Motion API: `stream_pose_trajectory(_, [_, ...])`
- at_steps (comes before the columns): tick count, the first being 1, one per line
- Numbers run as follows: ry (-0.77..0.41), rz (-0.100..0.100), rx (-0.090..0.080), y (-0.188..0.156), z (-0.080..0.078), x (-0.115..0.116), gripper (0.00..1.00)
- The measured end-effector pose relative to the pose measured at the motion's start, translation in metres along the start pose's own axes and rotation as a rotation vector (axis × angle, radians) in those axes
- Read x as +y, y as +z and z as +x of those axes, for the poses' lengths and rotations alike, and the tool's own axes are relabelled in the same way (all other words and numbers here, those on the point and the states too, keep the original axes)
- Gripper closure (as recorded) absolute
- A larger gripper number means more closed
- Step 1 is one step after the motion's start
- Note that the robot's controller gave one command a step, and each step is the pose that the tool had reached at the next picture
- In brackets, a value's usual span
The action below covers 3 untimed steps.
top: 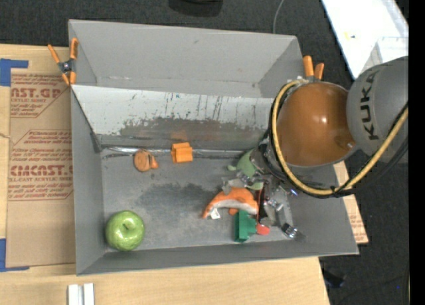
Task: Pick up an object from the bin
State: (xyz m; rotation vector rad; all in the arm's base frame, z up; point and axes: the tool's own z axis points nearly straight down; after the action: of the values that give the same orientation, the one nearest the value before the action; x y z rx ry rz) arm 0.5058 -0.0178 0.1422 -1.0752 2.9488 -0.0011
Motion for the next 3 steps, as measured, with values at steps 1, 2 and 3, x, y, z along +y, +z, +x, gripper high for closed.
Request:
stream_pose_trajectory(1, [-0.225, 0.007, -0.008, 0.076, -0.042, -0.047, 0.0])
stream_pose_trajectory(2, [-0.656, 0.016, -0.011, 0.071, -0.026, -0.026, 1.0])
stream_pose_trajectory(3, [-0.656, 0.016, -0.011, 0.071, -0.026, -0.026, 1.0])
